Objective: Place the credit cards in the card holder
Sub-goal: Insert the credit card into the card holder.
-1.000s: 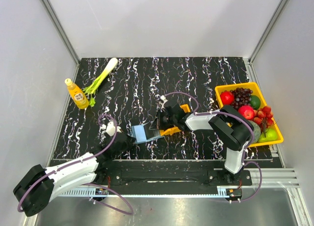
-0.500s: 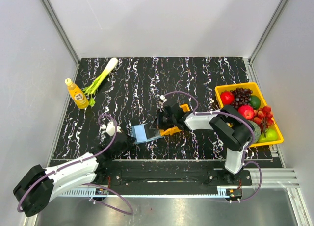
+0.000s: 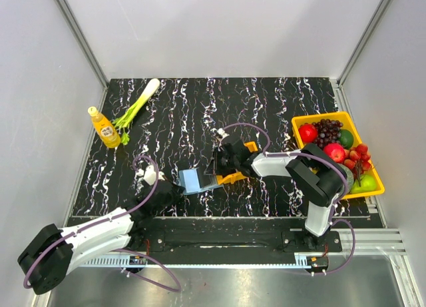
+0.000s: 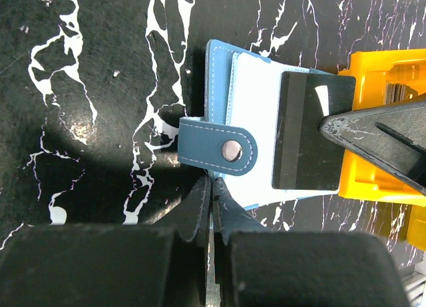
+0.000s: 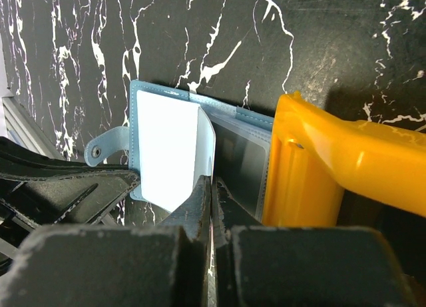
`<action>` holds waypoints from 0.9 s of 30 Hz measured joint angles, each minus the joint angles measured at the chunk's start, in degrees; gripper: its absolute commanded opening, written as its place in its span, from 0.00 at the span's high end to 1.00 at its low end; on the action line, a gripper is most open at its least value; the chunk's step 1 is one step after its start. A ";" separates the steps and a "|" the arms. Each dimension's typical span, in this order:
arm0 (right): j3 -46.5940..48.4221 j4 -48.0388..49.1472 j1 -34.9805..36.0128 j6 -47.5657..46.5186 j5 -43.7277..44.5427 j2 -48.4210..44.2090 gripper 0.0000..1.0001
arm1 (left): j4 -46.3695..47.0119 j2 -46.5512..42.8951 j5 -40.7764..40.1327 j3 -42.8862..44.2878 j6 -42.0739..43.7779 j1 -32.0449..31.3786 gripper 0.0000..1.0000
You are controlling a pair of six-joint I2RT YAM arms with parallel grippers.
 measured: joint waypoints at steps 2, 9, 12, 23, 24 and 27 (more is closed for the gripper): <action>0.17 -0.52 -0.02 -0.35 0.17 -0.13 1.00 | 0.04 0.00 0.00 -0.04 -0.09 0.00 1.00; 0.90 -1.38 -0.02 -1.11 0.11 -0.13 1.00 | 0.00 -0.44 -0.02 -0.09 -0.09 0.00 1.00; 0.83 -1.33 -0.07 -1.11 0.02 -0.15 1.00 | 0.00 -0.48 -0.02 -0.11 -0.11 0.00 1.00; 0.61 -1.36 -0.48 -1.05 -0.50 -3.13 1.00 | -0.26 -0.68 -0.02 -0.15 -0.09 0.00 1.00; 0.61 -1.53 -0.50 -1.05 -0.48 -3.54 1.00 | -0.26 -0.68 -0.02 -0.15 -0.09 0.00 1.00; 0.61 -1.53 -0.55 -1.07 -0.50 -3.89 1.00 | -0.26 -0.68 -0.02 -0.15 -0.09 0.00 1.00</action>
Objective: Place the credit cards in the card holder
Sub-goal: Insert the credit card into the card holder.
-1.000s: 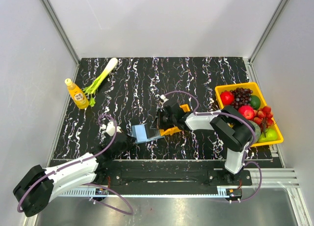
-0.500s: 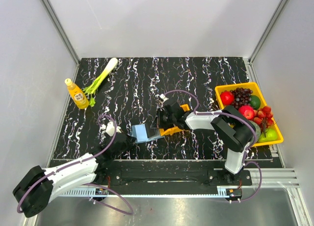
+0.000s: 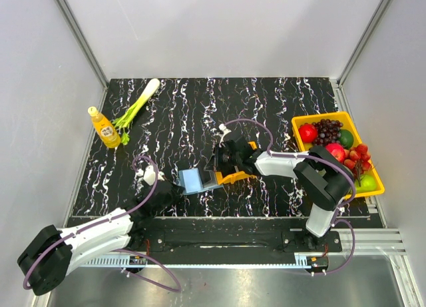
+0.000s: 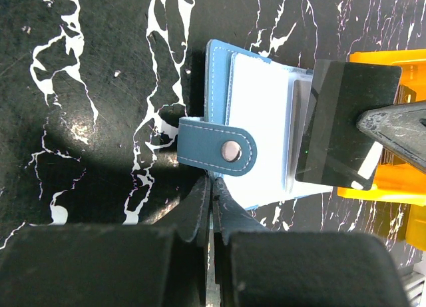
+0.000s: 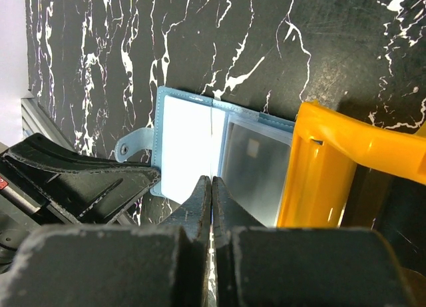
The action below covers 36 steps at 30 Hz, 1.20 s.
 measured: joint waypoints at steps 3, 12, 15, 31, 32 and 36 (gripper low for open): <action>-0.02 -0.17 0.00 0.11 -0.11 0.09 1.00 | -0.02 0.00 0.00 0.00 0.00 0.00 1.00; -0.02 1.33 -0.02 1.29 -1.99 2.93 1.00 | -0.04 0.00 -0.02 -0.02 0.00 0.02 1.00; -0.13 1.79 0.00 1.46 -1.99 3.52 1.00 | -0.39 0.00 0.00 -0.02 0.02 0.00 1.00; -1.81 5.18 -0.33 4.35 -3.61 4.46 1.00 | -1.01 0.00 -0.04 -0.04 0.00 0.02 1.00; -1.88 5.11 -0.33 4.46 -3.56 4.22 1.00 | -1.03 0.00 -0.04 -0.04 0.00 0.02 1.00; -1.97 3.34 -0.26 4.02 -2.80 2.25 1.00 | -1.03 -0.13 -0.04 -0.04 -0.02 0.02 1.00</action>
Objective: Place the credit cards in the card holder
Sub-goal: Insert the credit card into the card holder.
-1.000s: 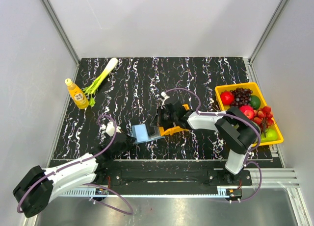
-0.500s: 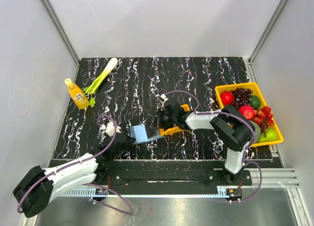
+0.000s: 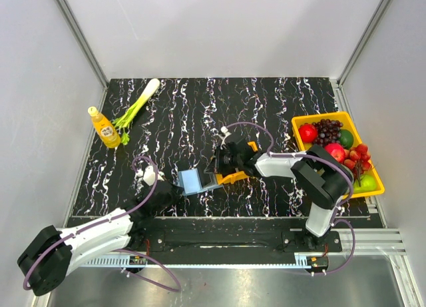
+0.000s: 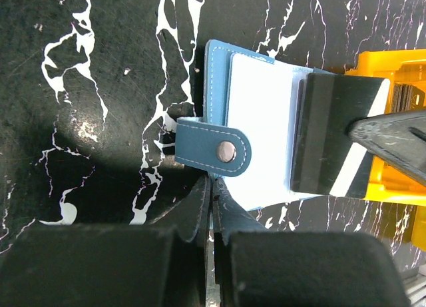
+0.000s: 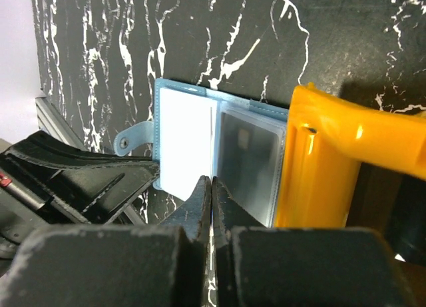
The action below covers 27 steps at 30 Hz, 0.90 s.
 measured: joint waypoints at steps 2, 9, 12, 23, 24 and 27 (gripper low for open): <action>0.00 -1.07 0.00 -0.42 0.48 -1.60 1.00 | -0.11 -0.22 0.00 0.00 0.00 0.00 1.00; 0.15 -0.98 0.00 -0.81 0.55 -2.67 1.00 | -0.15 -0.26 0.00 -0.02 0.00 0.00 1.00; 0.15 -0.59 0.04 -0.74 0.11 -1.33 1.00 | -0.15 -0.24 0.00 -0.02 0.00 0.00 1.00; -0.17 1.53 0.20 0.17 -0.37 1.46 1.00 | -0.24 -0.24 -0.02 -0.02 0.00 0.00 1.00; -0.37 1.38 0.24 0.11 -0.04 1.09 1.00 | -0.24 -0.24 -0.02 0.00 0.00 0.00 1.00; -0.46 -0.02 0.35 -0.50 0.85 -0.85 1.00 | -0.22 -0.26 0.00 -0.02 0.00 0.00 1.00</action>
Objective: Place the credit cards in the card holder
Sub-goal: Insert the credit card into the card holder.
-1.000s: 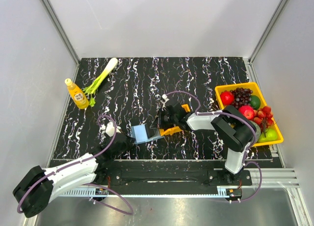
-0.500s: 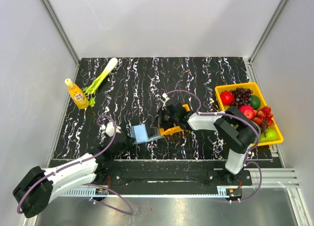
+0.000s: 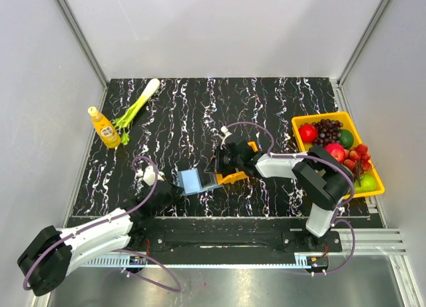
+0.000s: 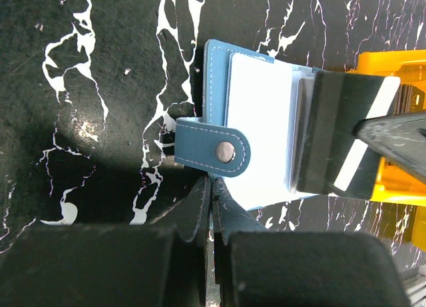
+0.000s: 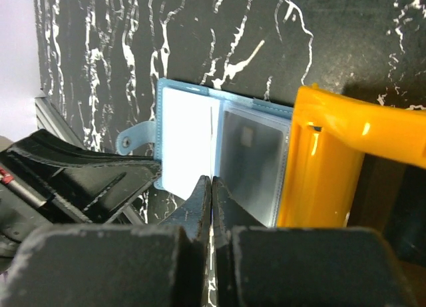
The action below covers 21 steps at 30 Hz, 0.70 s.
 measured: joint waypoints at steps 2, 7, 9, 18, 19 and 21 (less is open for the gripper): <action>0.00 -0.33 0.02 -0.35 0.48 -1.36 1.00 | 0.00 0.02 0.00 0.00 0.00 0.00 1.00; 0.11 -0.04 0.04 -0.50 0.37 -2.14 1.00 | 0.00 0.02 0.00 0.00 0.00 0.00 1.00; 0.11 0.28 0.11 -0.42 0.35 -1.79 1.00 | 0.00 0.02 0.00 0.00 0.00 0.00 1.00; 0.15 1.60 0.83 0.09 -0.20 1.88 1.00 | -0.22 0.00 -0.02 0.02 0.02 0.00 1.00; 0.17 1.79 0.83 0.11 -0.28 1.99 1.00 | -0.28 0.00 -0.02 0.00 0.02 0.00 1.00; 0.17 2.01 0.83 0.13 -0.48 2.01 1.00 | -0.31 0.00 -0.02 0.00 0.02 0.00 1.00</action>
